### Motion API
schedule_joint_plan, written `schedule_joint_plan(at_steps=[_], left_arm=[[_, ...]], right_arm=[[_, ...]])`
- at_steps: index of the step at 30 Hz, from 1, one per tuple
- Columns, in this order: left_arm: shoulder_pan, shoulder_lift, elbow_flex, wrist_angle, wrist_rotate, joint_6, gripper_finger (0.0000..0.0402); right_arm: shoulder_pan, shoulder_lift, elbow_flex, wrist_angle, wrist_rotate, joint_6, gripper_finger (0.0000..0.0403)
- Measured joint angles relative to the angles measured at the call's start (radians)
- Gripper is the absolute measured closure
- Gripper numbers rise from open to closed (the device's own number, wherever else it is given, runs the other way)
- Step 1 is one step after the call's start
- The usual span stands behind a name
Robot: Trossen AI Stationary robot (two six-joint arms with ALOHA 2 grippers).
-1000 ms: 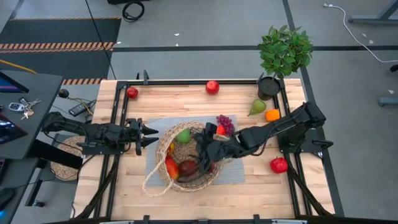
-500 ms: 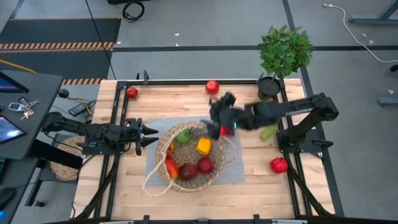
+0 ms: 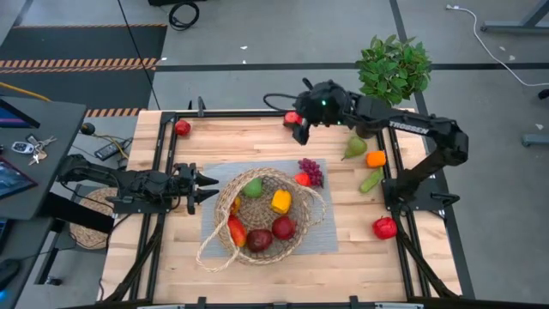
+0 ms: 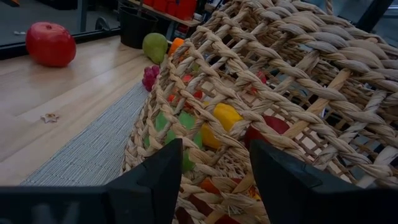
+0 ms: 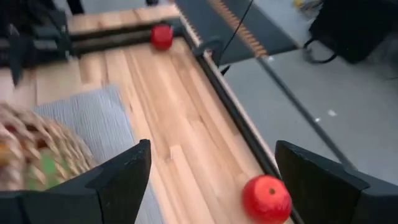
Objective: Build produce basket
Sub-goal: Put the red apple into the brown basket
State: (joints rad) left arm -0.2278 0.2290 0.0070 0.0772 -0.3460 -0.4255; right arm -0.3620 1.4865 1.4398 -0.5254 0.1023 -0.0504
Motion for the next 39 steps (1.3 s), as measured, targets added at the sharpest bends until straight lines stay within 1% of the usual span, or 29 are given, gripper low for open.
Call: schedule_joint_plan(at_steps=[3,5,7,10,15,17,18,23,28,34,35,37,39], left_arm=[[0.000,0.000,0.000,0.000,0.000,0.000,0.0205],[0.000,0.000,0.000,0.000,0.000,0.000,0.0205],[0.001,0.000,0.000,0.012,0.000,0.001,0.0206],[0.006,-0.001,0.002,0.082,0.000,0.017,0.0209],[0.006,-0.001,0.022,0.098,-0.001,-0.007,0.0205],[0.006,0.000,0.022,0.086,0.000,-0.008,0.0203],[0.006,0.000,0.022,0.084,0.000,-0.007,0.0203],[0.006,0.000,0.023,0.085,0.000,-0.007,0.0207],[0.006,0.000,0.023,0.082,0.000,-0.007,0.0208],[0.006,0.000,0.023,0.082,0.000,-0.008,0.0206],[0.006,0.000,0.024,0.082,0.000,-0.008,0.0207],[0.006,0.000,0.024,0.082,0.000,-0.008,0.0209],[0.006,0.000,0.025,0.082,0.000,-0.008,0.0208]], right_arm=[[-0.082,0.003,-0.055,0.038,-0.083,-0.033,0.0057],[-0.123,0.001,-0.086,0.084,-0.109,-0.053,0.0057],[-0.157,0.001,-0.124,0.121,-0.121,-0.074,0.0056],[-0.205,0.002,-0.191,0.219,-0.131,-0.106,0.0047],[-0.264,0.002,-0.291,0.337,-0.129,-0.136,0.0010],[-0.276,0.017,-0.319,0.389,-0.131,-0.130,0.0007],[-0.288,0.028,-0.326,0.387,-0.140,-0.122,0.0008],[-0.316,0.164,-0.325,0.445,-0.170,-0.103,0.0006],[-0.321,0.282,-0.274,0.455,-0.166,-0.095,0.0004],[-0.322,0.398,-0.189,0.415,-0.165,-0.055,0.0004],[-0.322,0.414,-0.175,0.399,-0.149,-0.053,0.0004],[-0.321,0.435,-0.157,0.372,-0.125,-0.049,0.0004],[-0.321,0.446,-0.148,0.361,-0.131,-0.034,0.0004]])
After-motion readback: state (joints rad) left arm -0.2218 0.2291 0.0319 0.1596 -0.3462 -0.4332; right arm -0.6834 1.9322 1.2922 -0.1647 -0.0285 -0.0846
